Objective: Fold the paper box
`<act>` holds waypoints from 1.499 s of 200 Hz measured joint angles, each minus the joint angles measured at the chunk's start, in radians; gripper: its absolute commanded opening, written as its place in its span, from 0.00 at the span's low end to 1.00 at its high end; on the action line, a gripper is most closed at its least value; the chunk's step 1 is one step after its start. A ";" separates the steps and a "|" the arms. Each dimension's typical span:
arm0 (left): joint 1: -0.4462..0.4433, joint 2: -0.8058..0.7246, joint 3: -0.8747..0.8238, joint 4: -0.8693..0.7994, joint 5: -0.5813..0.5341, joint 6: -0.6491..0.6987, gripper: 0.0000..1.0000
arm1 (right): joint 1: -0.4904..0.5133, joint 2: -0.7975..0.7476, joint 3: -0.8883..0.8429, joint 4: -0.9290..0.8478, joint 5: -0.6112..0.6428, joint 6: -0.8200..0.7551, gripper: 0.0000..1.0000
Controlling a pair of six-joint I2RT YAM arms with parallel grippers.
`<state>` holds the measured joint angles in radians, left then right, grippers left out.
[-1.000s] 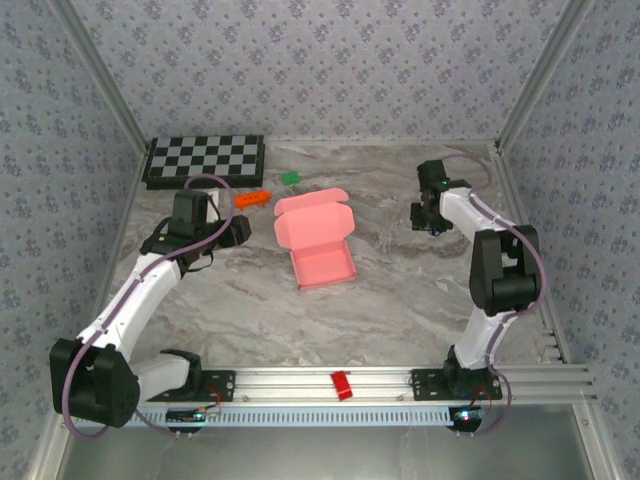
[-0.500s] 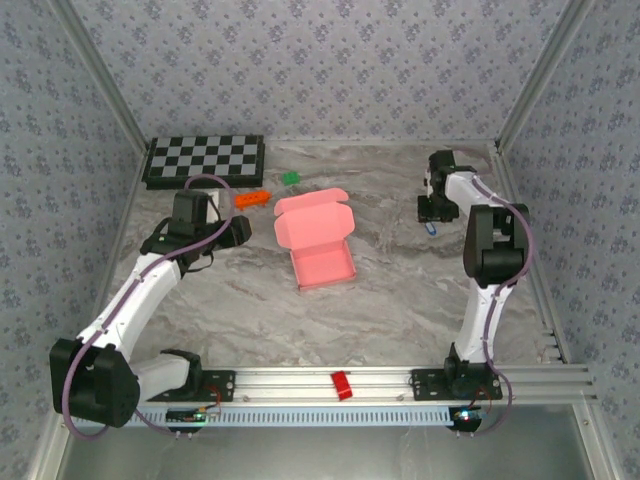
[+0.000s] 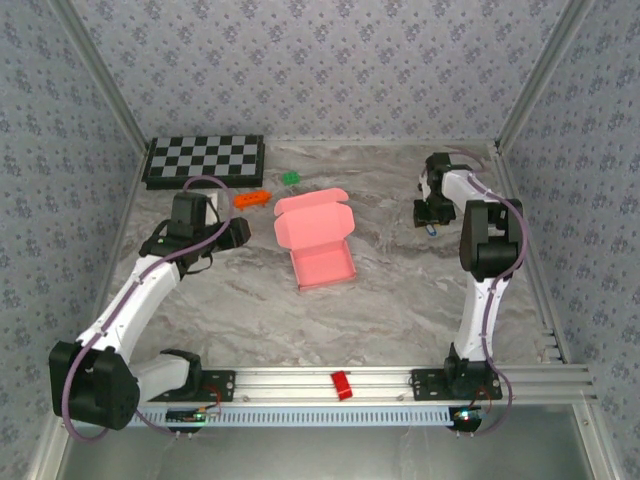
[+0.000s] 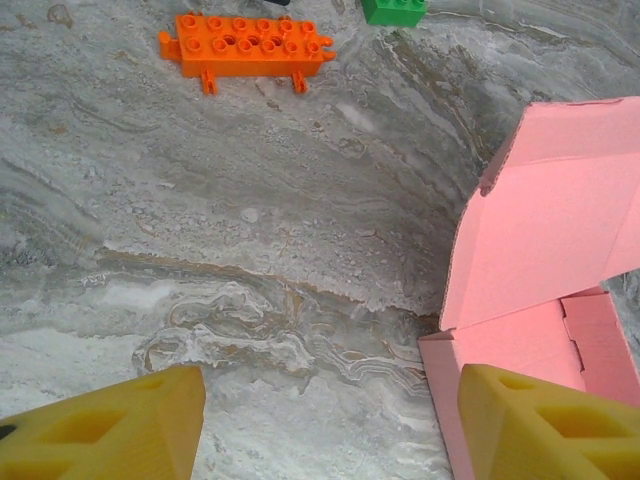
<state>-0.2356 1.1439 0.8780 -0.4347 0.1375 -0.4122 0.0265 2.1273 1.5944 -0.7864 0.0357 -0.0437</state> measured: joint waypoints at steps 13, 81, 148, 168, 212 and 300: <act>0.000 0.000 -0.002 0.000 0.000 0.000 0.67 | 0.000 0.003 0.003 -0.003 -0.003 -0.003 0.40; 0.000 0.000 -0.003 0.000 0.000 0.000 0.67 | -0.006 0.003 0.003 -0.004 -0.006 -0.011 0.30; 0.000 0.002 -0.003 0.006 0.000 -0.001 0.67 | -0.008 -0.011 -0.024 0.020 -0.006 -0.029 0.26; 0.000 0.004 -0.003 0.010 0.000 -0.004 0.67 | -0.008 -0.018 -0.034 0.027 -0.002 -0.035 0.22; 0.000 0.004 -0.003 0.011 0.000 -0.008 0.67 | -0.007 -0.039 -0.066 0.045 0.000 -0.036 0.13; 0.000 0.004 -0.004 0.011 0.000 -0.008 0.67 | 0.016 -0.213 -0.235 0.060 -0.028 0.009 0.00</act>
<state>-0.2356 1.1481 0.8742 -0.4232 0.1379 -0.4202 0.0422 1.9141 1.3590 -0.7261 0.0078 -0.0349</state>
